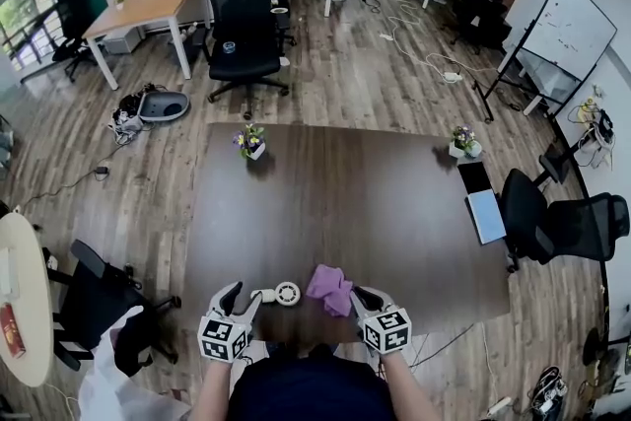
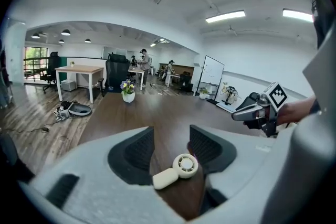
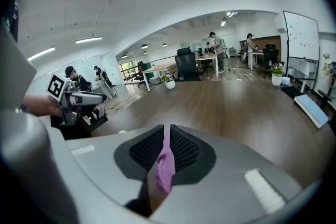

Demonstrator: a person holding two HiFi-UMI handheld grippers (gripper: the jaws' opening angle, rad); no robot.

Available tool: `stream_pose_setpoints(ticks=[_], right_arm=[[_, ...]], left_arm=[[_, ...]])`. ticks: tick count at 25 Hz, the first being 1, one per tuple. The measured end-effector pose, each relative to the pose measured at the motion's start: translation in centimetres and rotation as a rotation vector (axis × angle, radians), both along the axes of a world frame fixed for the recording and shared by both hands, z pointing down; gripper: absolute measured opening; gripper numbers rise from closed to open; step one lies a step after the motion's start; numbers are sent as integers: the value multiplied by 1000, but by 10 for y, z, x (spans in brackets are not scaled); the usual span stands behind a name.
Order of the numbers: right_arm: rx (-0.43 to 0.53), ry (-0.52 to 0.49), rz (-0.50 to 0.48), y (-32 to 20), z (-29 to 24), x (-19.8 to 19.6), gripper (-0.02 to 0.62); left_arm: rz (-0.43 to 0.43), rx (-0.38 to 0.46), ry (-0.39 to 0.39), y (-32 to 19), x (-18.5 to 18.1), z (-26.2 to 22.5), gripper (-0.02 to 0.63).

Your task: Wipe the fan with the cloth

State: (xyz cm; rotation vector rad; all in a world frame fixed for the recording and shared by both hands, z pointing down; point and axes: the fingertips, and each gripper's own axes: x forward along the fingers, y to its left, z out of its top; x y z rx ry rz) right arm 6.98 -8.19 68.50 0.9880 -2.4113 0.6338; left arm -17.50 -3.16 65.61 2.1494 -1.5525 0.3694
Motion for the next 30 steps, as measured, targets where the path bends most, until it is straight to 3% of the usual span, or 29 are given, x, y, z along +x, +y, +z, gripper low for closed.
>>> stream_pose_setpoints(ticks=[4,7,13,30], right_arm=[[26,-8,0,-1,-11,-2,29],[33,-11,5,1,-19,-2,12],[81,8,-10,3,-38,-5,12],[65,-15,-6,1,-48,-9,9]], left_arm=[[-74,20,-28,6,-15,-2,72],[-108,12,-34,12,-22,0,-2],[-123,7,-43,16,-28,-2,-3],[-144,46,-33,15,-32,-13,-5]])
